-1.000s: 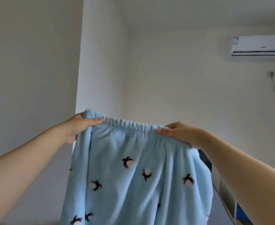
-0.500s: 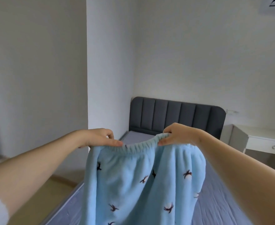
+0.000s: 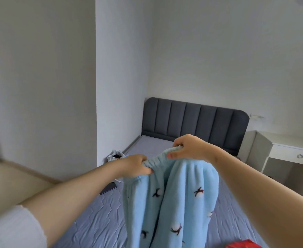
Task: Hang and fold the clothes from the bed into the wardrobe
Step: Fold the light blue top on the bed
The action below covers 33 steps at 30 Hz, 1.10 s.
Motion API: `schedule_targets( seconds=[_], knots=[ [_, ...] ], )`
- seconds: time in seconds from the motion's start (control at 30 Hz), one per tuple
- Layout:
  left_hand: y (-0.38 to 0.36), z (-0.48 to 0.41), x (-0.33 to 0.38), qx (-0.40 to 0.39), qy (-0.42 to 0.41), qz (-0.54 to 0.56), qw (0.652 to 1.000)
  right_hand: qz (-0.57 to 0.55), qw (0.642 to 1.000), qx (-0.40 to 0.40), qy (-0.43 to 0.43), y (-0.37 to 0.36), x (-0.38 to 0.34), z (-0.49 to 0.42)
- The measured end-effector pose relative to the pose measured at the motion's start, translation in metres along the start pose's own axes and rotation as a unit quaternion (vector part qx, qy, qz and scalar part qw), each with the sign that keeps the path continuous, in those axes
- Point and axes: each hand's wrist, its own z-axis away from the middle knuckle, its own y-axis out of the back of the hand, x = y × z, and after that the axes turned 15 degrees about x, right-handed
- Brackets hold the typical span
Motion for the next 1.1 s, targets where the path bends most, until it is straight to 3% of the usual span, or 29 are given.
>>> schedule_targets(
  seconds=[0.17,0.3,0.33,0.4,0.47,0.5,0.6,0.67,0.73,0.8,1.0,1.1],
  knots=[
    [0.03,-0.008,0.004,-0.009,-0.068,-0.049,0.996,0.148,0.988,-0.005,-0.034,0.0,0.021,0.006],
    [0.051,-0.013,0.012,-0.007,-0.077,-0.241,0.967,0.162,0.984,0.067,-0.025,0.0,0.027,0.003],
    [0.057,-0.015,0.01,-0.015,-0.059,-0.231,0.971,0.142,0.985,0.089,-0.031,0.001,0.029,0.002],
    [0.069,-0.016,0.002,-0.074,0.035,-0.025,0.996,0.094,0.989,0.102,-0.052,0.005,0.034,0.001],
    [0.074,-0.012,-0.001,-0.142,0.122,0.208,0.96,0.068,0.993,0.072,-0.067,0.007,0.034,0.0],
    [0.073,-0.012,-0.002,-0.146,0.153,0.234,0.949,0.065,0.994,0.049,-0.074,0.006,0.032,0.0],
    [0.057,-0.012,0.006,-0.077,0.2,0.119,0.97,0.083,0.991,-0.005,-0.108,-0.007,0.022,-0.003],
    [0.042,-0.013,0.021,-0.005,0.208,0.115,0.971,-0.013,0.98,-0.011,-0.196,-0.014,0.014,-0.003],
    [0.029,-0.013,0.037,0.054,0.231,0.182,0.954,-0.188,0.939,-0.007,-0.287,-0.016,0.006,-0.003],
    [0.021,-0.01,0.052,0.057,0.273,0.266,0.923,-0.305,0.896,-0.009,-0.323,-0.017,-0.001,-0.003],
    [0.013,-0.011,0.071,0.112,0.245,0.304,0.914,-0.464,0.815,-0.021,-0.347,-0.027,-0.017,-0.005],
    [0.015,-0.009,0.07,0.105,0.235,0.341,0.904,-0.483,0.801,-0.008,-0.354,-0.027,-0.019,-0.002]
  ],
)
